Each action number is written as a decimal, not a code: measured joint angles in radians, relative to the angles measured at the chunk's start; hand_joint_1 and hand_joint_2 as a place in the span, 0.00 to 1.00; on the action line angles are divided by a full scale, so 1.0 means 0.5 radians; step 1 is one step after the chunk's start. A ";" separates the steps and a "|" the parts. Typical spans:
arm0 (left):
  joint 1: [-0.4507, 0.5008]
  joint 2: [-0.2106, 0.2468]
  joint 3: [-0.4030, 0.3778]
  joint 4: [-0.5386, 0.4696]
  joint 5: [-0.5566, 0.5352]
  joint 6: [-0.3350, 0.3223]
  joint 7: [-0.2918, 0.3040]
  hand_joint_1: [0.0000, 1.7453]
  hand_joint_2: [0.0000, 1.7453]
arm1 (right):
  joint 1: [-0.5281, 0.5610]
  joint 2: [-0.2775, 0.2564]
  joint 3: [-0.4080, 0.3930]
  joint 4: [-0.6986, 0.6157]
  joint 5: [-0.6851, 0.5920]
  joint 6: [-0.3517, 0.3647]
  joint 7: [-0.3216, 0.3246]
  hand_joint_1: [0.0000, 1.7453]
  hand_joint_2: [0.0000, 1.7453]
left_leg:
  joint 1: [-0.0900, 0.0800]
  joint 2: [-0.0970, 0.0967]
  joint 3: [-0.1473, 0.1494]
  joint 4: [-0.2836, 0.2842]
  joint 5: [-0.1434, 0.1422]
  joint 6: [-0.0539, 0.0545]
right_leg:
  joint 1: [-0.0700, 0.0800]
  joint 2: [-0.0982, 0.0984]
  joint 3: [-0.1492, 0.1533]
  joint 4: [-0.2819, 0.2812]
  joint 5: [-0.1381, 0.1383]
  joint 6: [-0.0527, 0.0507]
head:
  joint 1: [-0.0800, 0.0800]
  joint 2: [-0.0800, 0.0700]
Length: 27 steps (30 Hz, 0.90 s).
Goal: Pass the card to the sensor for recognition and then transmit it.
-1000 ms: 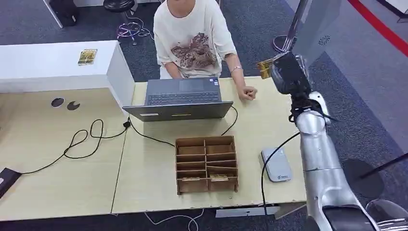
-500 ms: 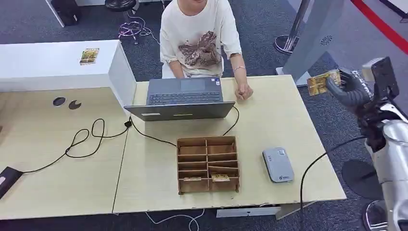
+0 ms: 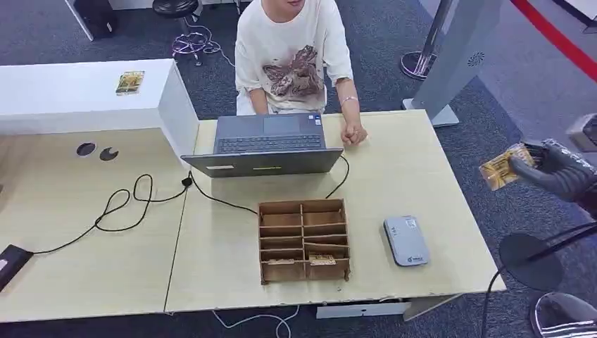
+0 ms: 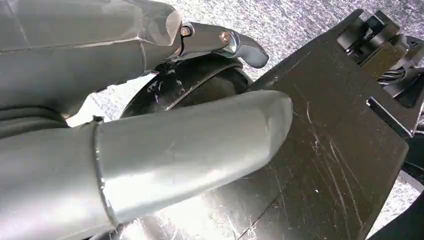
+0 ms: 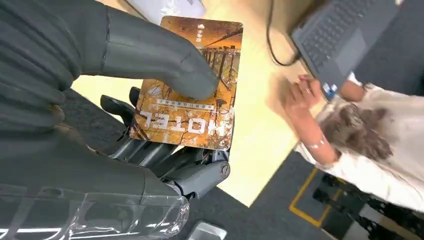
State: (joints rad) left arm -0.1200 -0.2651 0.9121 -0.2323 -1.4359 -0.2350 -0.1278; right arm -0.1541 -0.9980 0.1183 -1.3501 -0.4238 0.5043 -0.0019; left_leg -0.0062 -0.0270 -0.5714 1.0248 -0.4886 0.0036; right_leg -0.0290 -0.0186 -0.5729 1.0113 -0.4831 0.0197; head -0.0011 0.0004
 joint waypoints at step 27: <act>-0.004 -0.002 -0.013 0.000 -0.036 -0.011 0.007 0.00 0.00 | -0.081 0.351 0.662 0.374 0.559 -0.232 -0.214 1.00 1.00 | -0.001 0.000 0.000 0.000 0.001 0.000 | -0.001 0.000 0.000 0.000 0.001 0.002 | 0.000 -0.001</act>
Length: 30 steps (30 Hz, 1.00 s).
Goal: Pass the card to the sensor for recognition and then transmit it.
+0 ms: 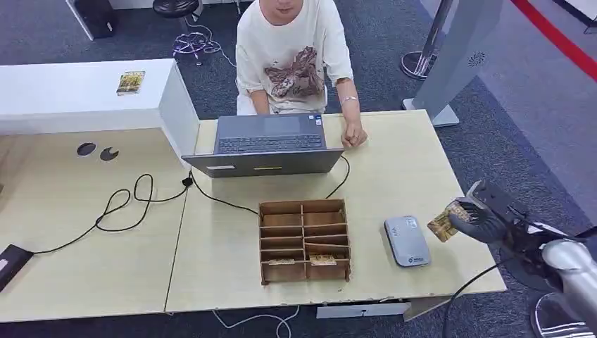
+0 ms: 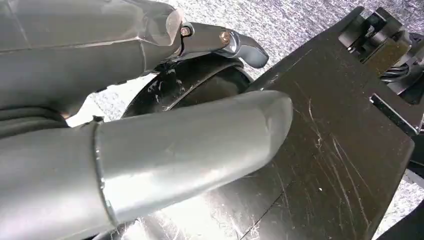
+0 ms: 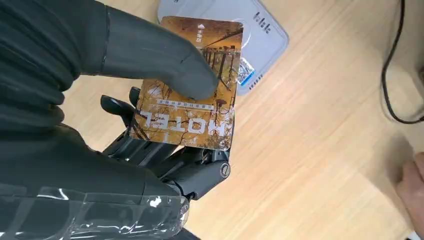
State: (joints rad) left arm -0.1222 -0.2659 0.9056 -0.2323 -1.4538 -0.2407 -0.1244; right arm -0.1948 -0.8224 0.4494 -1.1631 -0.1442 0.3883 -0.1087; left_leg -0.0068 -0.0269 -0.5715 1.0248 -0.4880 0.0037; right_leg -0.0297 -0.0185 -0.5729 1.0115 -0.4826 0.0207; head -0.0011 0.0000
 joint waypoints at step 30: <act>-0.001 0.000 -0.012 0.000 -0.005 -0.009 0.000 0.00 0.00 | -0.173 0.334 0.205 0.268 0.210 -0.045 -0.037 1.00 1.00 | 0.000 -0.001 0.000 0.000 0.000 0.000 | 0.000 0.000 0.000 0.000 0.000 0.000 | 0.000 0.001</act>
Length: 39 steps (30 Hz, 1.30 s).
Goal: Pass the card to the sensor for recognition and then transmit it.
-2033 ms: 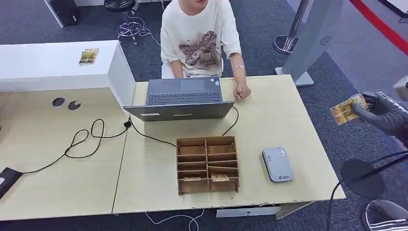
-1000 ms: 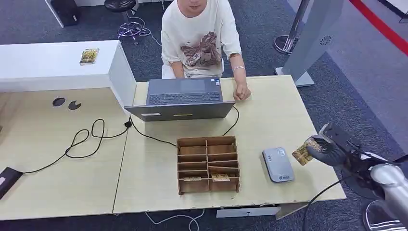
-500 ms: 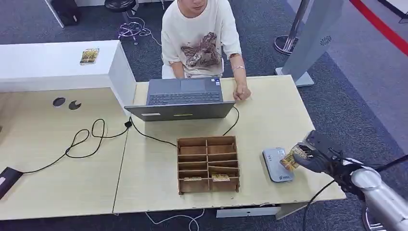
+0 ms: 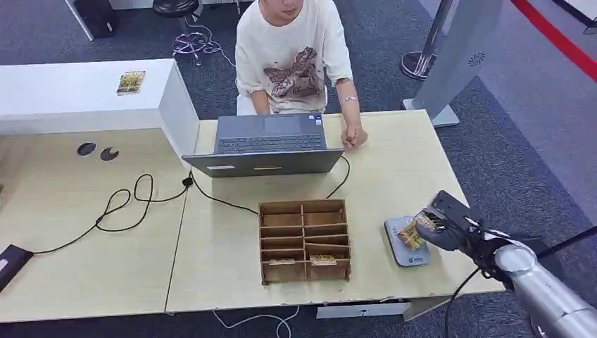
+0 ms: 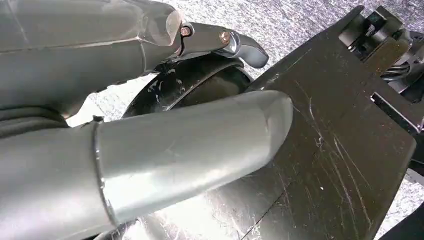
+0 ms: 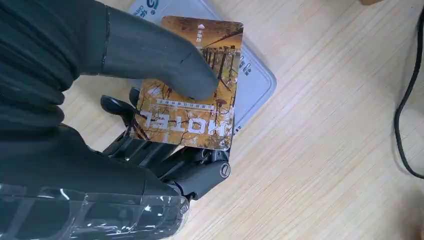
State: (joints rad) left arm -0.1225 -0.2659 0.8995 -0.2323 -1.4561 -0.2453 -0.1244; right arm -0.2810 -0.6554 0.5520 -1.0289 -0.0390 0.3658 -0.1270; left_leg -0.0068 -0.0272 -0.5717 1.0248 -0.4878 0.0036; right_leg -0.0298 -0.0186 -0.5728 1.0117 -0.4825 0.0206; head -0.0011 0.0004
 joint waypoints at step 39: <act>0.001 0.001 -0.001 0.000 0.020 -0.001 0.000 0.00 0.00 | -0.088 0.227 -0.041 0.205 0.315 -0.184 -0.006 1.00 1.00 | 0.000 0.001 0.002 0.000 0.002 0.000 | 0.000 0.002 0.001 0.000 0.002 0.002 | 0.000 0.000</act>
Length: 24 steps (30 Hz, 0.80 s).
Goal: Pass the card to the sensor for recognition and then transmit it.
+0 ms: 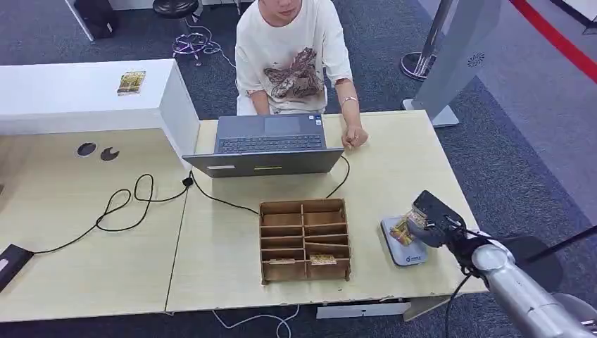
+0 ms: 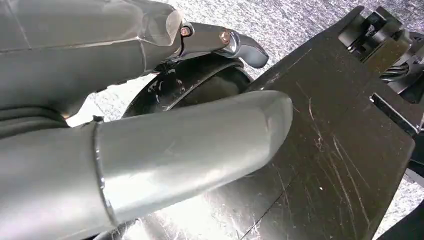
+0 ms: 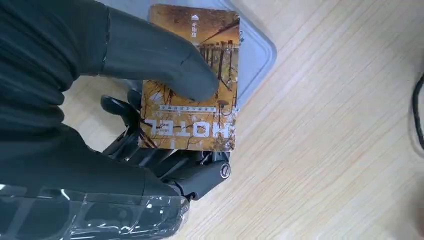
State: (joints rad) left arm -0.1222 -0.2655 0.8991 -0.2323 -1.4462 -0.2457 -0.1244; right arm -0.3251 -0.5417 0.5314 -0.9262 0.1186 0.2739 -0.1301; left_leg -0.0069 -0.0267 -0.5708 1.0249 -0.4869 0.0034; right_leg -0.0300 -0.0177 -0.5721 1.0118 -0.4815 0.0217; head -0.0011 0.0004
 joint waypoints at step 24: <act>0.003 0.001 0.001 0.000 0.027 0.001 -0.006 0.00 0.00 | -0.029 -0.192 -0.200 -0.315 -0.149 0.108 -0.014 1.00 1.00 | -0.002 -0.001 -0.001 0.000 0.000 0.000 | -0.002 -0.001 0.000 0.001 0.000 0.000 | 0.000 0.000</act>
State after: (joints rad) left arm -0.1208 -0.2651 0.8995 -0.2323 -1.4324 -0.2453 -0.1274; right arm -0.3395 -0.6378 0.4314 -1.0838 0.0442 0.3281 -0.1373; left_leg -0.0078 -0.0270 -0.5714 1.0249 -0.4868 0.0035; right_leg -0.0311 -0.0181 -0.5722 1.0120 -0.4814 0.0219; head -0.0011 0.0004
